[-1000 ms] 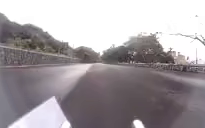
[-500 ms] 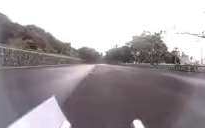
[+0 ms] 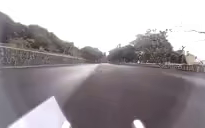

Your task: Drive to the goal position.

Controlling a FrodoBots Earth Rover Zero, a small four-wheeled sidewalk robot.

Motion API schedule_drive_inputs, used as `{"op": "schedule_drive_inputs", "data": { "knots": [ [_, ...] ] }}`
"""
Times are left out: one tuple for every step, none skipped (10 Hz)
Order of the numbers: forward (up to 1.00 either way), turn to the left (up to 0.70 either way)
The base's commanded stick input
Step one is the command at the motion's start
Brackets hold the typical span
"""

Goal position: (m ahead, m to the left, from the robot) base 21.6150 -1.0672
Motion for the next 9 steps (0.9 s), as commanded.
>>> {"op": "schedule_drive_inputs", "data": {
  "knots": [
    [1.0, -0.4],
    [1.0, -0.22],
    [1.0, 0.0],
    [1.0, 0.0],
    [1.0, 0.0],
    [1.0, 0.0],
    [1.0, 0.0],
    [1.0, 0.0],
    [1.0, 0.0]
  ]
}}
